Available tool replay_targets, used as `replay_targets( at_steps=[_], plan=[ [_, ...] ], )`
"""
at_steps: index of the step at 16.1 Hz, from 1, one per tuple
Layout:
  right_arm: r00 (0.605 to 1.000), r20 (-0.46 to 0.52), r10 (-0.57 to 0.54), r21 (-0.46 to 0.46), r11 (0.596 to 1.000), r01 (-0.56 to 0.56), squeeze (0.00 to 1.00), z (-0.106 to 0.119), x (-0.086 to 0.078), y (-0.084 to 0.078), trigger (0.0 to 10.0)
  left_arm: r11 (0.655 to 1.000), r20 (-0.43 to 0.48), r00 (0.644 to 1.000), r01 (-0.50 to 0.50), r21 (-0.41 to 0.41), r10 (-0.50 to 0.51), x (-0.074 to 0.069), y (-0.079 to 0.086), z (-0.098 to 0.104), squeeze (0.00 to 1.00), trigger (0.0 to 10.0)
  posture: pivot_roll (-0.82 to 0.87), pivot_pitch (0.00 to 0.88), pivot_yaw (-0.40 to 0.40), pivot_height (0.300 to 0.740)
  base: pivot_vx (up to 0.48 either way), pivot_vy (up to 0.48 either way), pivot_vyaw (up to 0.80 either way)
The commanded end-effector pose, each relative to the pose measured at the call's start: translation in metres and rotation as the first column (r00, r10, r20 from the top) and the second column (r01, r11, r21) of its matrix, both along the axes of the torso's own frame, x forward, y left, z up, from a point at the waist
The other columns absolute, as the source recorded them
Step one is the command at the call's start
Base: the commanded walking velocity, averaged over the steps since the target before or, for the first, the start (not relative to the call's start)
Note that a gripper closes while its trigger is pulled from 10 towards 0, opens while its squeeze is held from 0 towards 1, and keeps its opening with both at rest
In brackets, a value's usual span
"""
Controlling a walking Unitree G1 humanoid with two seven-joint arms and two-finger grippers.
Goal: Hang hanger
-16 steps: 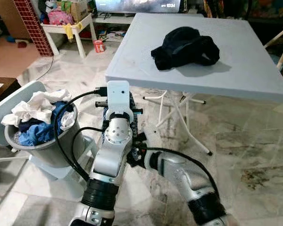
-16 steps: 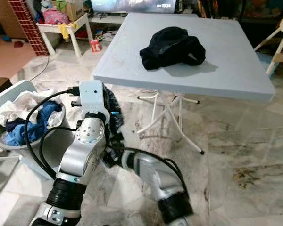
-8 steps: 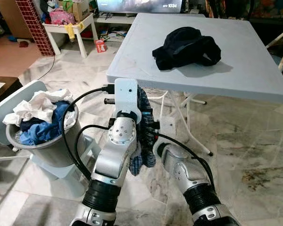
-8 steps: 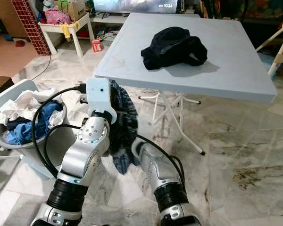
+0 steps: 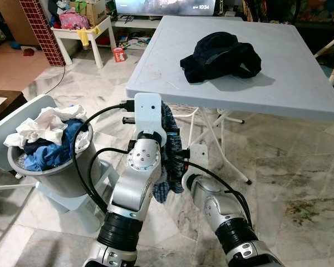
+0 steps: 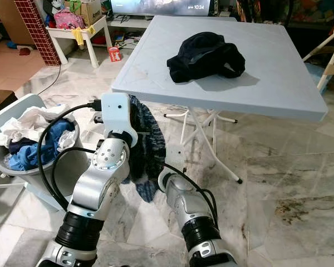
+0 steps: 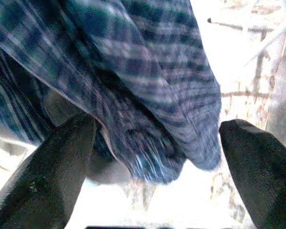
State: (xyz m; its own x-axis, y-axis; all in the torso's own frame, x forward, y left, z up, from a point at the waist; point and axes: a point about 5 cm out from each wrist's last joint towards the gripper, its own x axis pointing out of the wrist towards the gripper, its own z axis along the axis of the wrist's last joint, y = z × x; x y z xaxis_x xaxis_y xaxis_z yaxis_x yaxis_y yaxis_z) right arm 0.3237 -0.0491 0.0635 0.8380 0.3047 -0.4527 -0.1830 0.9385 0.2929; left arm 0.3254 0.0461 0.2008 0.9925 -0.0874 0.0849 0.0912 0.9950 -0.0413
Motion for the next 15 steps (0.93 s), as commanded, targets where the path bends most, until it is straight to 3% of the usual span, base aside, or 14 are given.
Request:
replay_targets(
  at_steps=[1, 2, 6, 10, 12, 15],
  plan=[
    [0.994, 0.006, 0.106, 0.113, 0.988, -0.106, 0.0, 0.018, -0.006, 0.054, 6.5, 0.997, 0.029, 0.999, 0.034, -0.075, -0.032, -0.004, -0.019, 0.017, 0.0, 10.0, 0.05, 0.084, 0.039, 0.74, 0.0, 0.0, 0.0],
    [0.991, -0.002, 0.136, 0.129, 0.983, -0.135, 0.0, 0.018, -0.01, 0.061, 10.0, 0.997, 0.028, 0.999, 0.03, -0.074, -0.028, -0.004, -0.02, 0.017, 0.0, 10.0, 0.05, 0.084, 0.039, 0.74, 0.0, 0.0, 0.0],
    [0.981, 0.041, 0.189, 0.205, 0.959, -0.193, 0.0, 0.026, -0.014, 0.076, 10.0, 0.998, 0.03, 0.999, 0.025, -0.062, -0.023, -0.003, -0.023, 0.017, 0.0, 10.0, 0.05, 0.086, 0.039, 0.74, 0.0, 0.0, 0.0],
    [0.972, 0.088, 0.216, 0.263, 0.936, -0.232, 0.0, 0.031, -0.015, 0.06, 10.0, 0.998, 0.03, 0.999, -0.016, -0.053, 0.017, 0.001, -0.014, 0.015, 0.0, 10.0, 0.05, 0.091, 0.041, 0.74, 0.0, 0.0, 0.0],
    [0.964, 0.098, 0.247, 0.289, 0.92, -0.266, 0.0, 0.034, -0.019, 0.062, 10.0, 0.998, 0.027, 0.999, -0.022, -0.056, 0.024, 0.003, -0.014, 0.015, 0.0, 10.0, 0.04, 0.091, 0.046, 0.74, 0.0, 0.0, 0.0],
    [0.955, 0.098, 0.278, 0.243, 0.924, -0.294, 0.0, 0.032, -0.022, 0.069, 10.0, 0.998, 0.042, 0.999, -0.014, -0.068, 0.017, 0.005, -0.02, 0.024, 0.0, 10.0, 0.04, 0.09, 0.048, 0.74, 0.0, 0.0, 0.0]
  ],
)
